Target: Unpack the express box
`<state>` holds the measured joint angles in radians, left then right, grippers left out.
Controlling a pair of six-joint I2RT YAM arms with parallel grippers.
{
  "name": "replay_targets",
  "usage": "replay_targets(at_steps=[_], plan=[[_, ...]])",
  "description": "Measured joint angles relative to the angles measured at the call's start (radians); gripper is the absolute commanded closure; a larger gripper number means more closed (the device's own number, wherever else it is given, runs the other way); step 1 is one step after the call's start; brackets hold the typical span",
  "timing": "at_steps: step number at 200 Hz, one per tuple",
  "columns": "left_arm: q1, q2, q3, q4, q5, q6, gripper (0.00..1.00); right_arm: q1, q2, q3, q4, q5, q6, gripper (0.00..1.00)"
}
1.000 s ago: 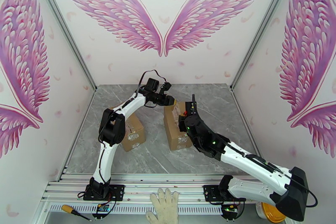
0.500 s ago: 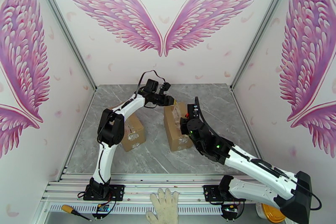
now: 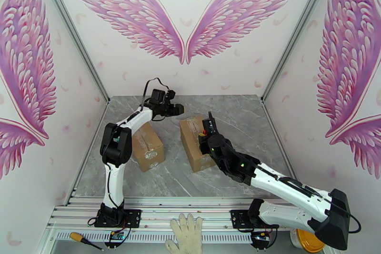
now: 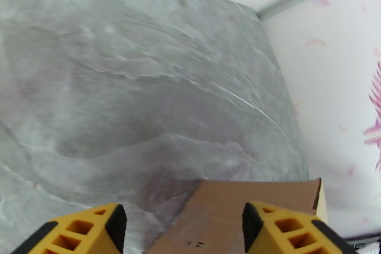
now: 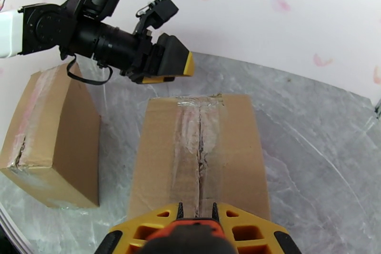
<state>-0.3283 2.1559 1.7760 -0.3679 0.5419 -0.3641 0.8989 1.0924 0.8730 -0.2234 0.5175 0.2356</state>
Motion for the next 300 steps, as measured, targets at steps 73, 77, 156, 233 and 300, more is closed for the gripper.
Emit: replay_targets(at_steps=[73, 77, 156, 233, 300], plan=[[-0.124, -0.147, -0.046, -0.041, -0.031, 0.161, 0.03, 0.000, 0.000, 0.000, 0.002, -0.019, -0.027, 1.00], [-0.124, -0.158, -0.048, -0.039, -0.031, 0.166, 0.02, 0.000, 0.000, 0.000, 0.002, -0.020, -0.027, 1.00], [-0.197, -0.200, -0.064, -0.137, -0.118, 0.322, 0.01, 0.000, -0.001, 0.000, 0.001, -0.022, -0.027, 1.00], [-0.247, -0.151, -0.094, -0.131, -0.198, 0.361, 0.01, -0.002, -0.020, 0.000, -0.032, -0.027, -0.027, 1.00], [-0.249, -0.130, -0.094, -0.113, -0.185, 0.327, 0.02, -0.009, -0.040, 0.000, -0.058, -0.023, 0.008, 1.00]])
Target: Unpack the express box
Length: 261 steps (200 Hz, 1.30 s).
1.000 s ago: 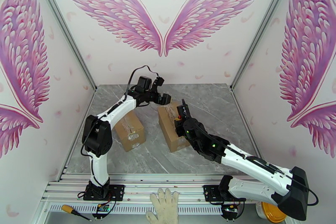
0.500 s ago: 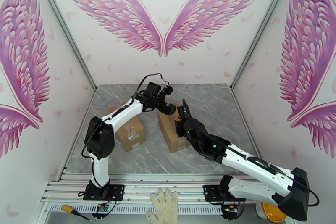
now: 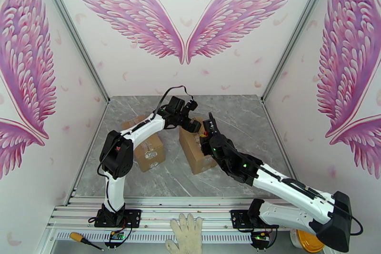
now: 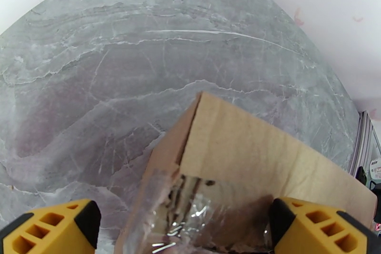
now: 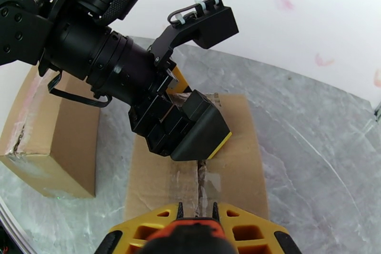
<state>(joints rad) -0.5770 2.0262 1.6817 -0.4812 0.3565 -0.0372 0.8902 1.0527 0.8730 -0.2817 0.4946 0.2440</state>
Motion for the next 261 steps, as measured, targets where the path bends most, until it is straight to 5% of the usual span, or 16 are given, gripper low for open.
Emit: replay_targets(at_steps=[110, 261], plan=[[0.002, 0.044, 0.019, 0.003, 0.130, -0.030, 0.06, -0.007, -0.101, -0.030, -0.068, -0.018, 0.080, 1.00], [0.012, 0.078, 0.071, -0.045, 0.154, -0.047, 0.09, -0.006, -0.202, -0.049, -0.163, -0.066, 0.183, 1.00]])
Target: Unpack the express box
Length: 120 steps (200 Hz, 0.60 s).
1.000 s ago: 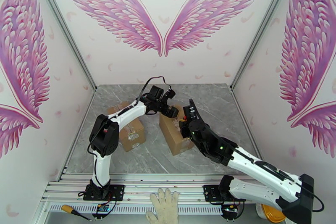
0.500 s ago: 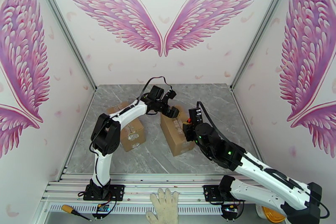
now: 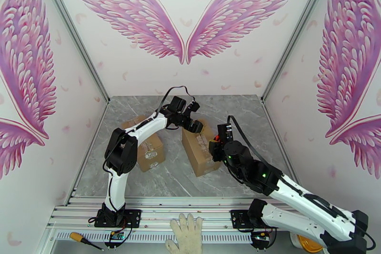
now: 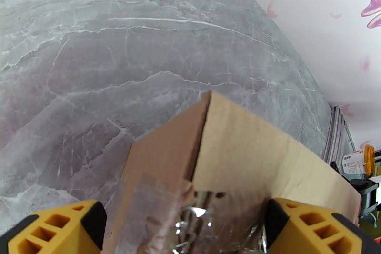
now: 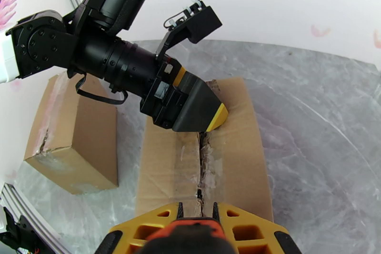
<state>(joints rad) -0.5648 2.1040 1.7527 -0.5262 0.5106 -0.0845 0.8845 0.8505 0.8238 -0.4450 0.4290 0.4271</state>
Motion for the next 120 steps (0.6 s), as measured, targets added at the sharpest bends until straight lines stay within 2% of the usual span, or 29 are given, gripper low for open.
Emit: replay_targets(at_steps=[120], plan=[[0.011, 0.009, 0.009, 0.000, 0.013, -0.027, 0.10, 0.000, -0.078, -0.028, -0.037, -0.022, 0.069, 1.00]])
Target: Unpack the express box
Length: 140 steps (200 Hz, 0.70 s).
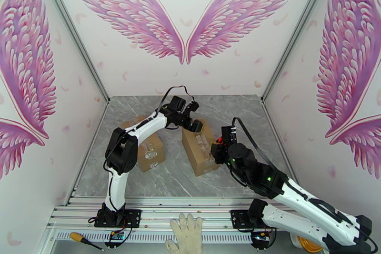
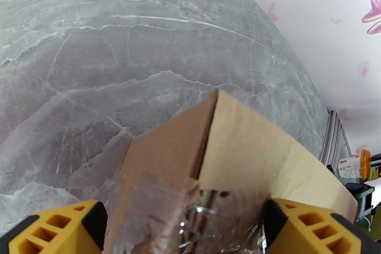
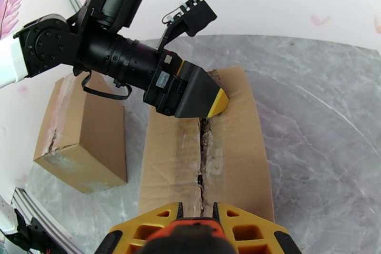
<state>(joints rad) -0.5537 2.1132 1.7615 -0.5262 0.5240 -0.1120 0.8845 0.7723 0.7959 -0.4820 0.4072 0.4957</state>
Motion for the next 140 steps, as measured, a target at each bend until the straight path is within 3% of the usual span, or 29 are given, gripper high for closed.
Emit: replay_targets(at_steps=[72, 108, 140], plan=[[0.002, -0.004, -0.009, 0.014, -0.005, -0.018, 0.10, 0.000, -0.053, -0.012, -0.023, 0.033, 0.021, 1.00], [0.066, -0.022, -0.041, 0.101, -0.116, -0.051, 0.10, 0.013, -0.192, -0.005, -0.152, 0.061, 0.005, 1.00], [0.118, -0.070, -0.106, 0.140, -0.182, -0.122, 0.10, 0.013, -0.183, -0.007, -0.186, 0.111, 0.008, 1.00]])
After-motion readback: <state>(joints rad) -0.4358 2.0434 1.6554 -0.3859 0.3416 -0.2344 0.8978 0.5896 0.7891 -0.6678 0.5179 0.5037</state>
